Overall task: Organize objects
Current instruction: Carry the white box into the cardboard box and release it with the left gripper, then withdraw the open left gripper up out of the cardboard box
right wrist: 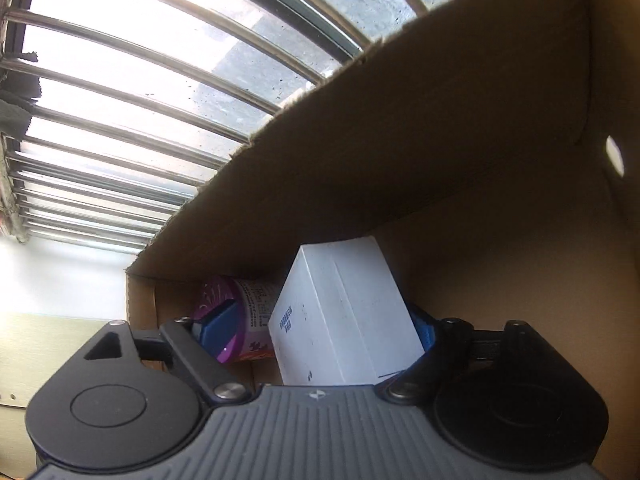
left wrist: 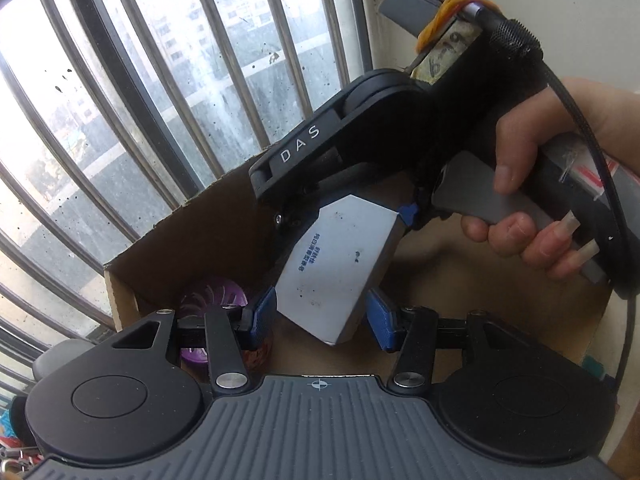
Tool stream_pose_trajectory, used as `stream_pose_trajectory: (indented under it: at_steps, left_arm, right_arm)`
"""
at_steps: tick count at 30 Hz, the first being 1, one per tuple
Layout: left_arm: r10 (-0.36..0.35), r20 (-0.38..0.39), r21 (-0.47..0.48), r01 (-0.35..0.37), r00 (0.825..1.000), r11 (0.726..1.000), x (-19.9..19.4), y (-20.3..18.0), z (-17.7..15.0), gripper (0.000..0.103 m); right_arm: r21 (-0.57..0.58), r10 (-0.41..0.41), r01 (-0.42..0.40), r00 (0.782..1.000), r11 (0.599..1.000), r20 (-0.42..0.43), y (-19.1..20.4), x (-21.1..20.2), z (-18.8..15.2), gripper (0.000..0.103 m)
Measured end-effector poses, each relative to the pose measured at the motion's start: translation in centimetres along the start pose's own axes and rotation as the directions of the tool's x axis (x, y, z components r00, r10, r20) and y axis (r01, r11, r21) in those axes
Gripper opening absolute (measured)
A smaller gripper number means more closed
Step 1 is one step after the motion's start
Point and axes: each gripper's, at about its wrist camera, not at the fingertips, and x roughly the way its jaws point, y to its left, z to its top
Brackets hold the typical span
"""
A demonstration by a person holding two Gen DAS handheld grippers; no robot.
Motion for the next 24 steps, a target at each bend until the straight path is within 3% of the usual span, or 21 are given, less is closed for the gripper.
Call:
stream_pose_trajectory:
  at_steps: [4,8,11,12,15,18,21,24]
  left_arm:
    - [0.007,-0.019,0.025,-0.007,1.0,1.0,0.6,-0.3,0.3,0.05]
    - [-0.003,-0.055,0.066,0.007,0.998,0.998,1.8,-0.5,0.7,0.046]
    - [-0.016,-0.087,0.105,0.025,0.996,0.994,2.5,-0.8,0.8,0.036]
    - [-0.015,-0.096,0.121,0.026,0.995,0.992,2.7,-1.1,0.8,0.036]
    - [0.011,-0.132,0.165,0.011,0.991,0.986,3.5,-1.7,0.8,0.035]
    - [0.06,-0.14,0.196,-0.032,0.988,0.98,3.9,-1.8,0.8,0.034]
    - [0.13,-0.144,0.238,-0.094,0.981,0.967,4.2,-1.7,0.6,0.027]
    - [0.162,-0.154,0.209,-0.128,0.975,0.969,4.5,-0.8,0.3,0.026]
  right_arm:
    - [-0.027,-0.062,0.064,0.996,0.998,0.057,-1.0,-2.1,-0.3,0.089]
    - [-0.024,-0.031,0.033,0.996,0.999,0.078,-1.8,-3.2,-0.1,0.086]
    - [-0.077,-0.043,0.05,0.995,0.996,0.087,-1.5,-3.1,-0.8,0.063]
    - [-0.102,-0.053,0.063,0.993,0.993,0.101,-1.3,-2.9,-1.1,0.048]
    - [-0.143,-0.086,0.103,0.988,0.984,0.125,-1.4,-2.3,-1.7,0.035]
    - [-0.14,-0.064,0.08,0.991,0.987,0.118,-1.5,-2.1,-1.3,0.034]
    - [-0.124,-0.036,0.049,0.994,0.991,0.102,-1.8,-1.7,-1.1,0.034]
    - [-0.087,-0.001,0.009,0.996,0.996,0.084,-2.6,-1.7,0.3,0.034]
